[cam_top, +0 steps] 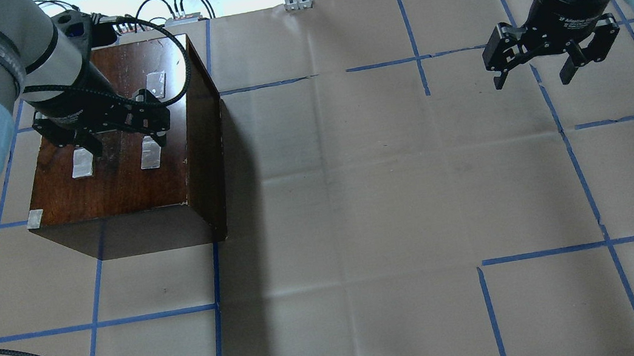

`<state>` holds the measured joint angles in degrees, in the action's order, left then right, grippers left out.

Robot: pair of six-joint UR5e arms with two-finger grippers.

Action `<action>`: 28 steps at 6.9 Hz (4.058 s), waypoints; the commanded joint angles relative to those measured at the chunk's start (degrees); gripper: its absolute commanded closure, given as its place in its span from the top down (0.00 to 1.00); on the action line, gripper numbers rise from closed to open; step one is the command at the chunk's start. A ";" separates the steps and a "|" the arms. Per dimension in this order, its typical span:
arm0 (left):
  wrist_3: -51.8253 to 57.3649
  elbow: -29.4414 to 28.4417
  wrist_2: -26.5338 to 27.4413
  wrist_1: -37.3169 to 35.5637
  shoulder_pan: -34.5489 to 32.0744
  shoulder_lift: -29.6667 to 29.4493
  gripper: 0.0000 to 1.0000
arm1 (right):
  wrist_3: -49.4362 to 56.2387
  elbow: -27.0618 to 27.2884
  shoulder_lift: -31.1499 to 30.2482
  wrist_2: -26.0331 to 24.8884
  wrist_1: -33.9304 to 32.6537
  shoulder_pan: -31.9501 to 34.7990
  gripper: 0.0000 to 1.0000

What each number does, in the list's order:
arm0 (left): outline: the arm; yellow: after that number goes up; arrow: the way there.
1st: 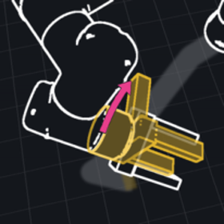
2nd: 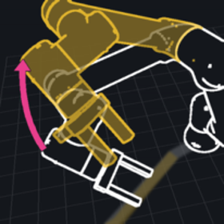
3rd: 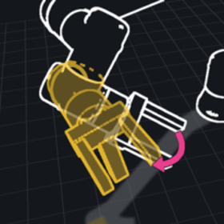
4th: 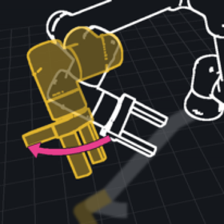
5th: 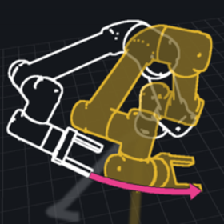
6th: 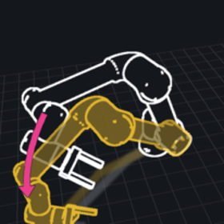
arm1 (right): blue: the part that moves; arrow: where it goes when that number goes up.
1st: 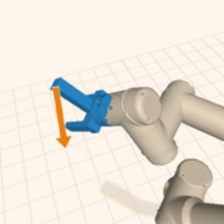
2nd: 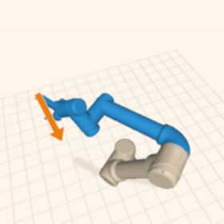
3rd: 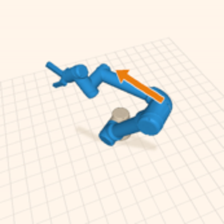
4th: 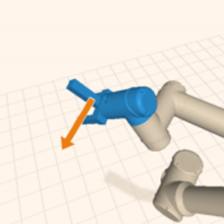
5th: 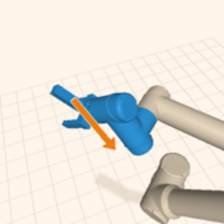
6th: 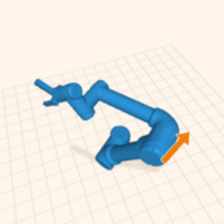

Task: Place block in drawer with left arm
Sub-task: 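Move the left gripper from above the cabinet down to the drawer handle, then hook the white drawer handle with the left gripper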

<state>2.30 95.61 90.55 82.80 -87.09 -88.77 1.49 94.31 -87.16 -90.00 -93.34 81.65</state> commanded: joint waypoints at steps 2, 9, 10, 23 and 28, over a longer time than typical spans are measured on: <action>5.84 -1.22 -0.37 -0.27 8.23 -0.44 0.99 | 0.00 0.00 0.06 0.00 0.00 0.00 1.00; 23.78 -1.92 -11.33 -3.70 30.10 -6.76 0.99 | 0.00 0.00 -0.03 0.00 0.00 0.00 1.00; 26.15 -1.92 -13.10 -3.62 32.31 -7.64 0.99 | 0.00 0.00 0.06 0.00 0.00 0.00 1.00; 35.14 -1.57 -17.60 -5.10 33.21 -18.19 0.99 | 0.00 0.00 -0.03 0.00 0.00 0.00 1.00; 35.05 -1.66 -19.09 -9.67 32.77 -22.49 0.99 | 0.00 0.00 -0.03 0.00 0.00 0.00 1.00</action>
<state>37.38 93.96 72.23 74.10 -54.15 -110.19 1.46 94.31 -87.19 -90.00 -93.34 81.65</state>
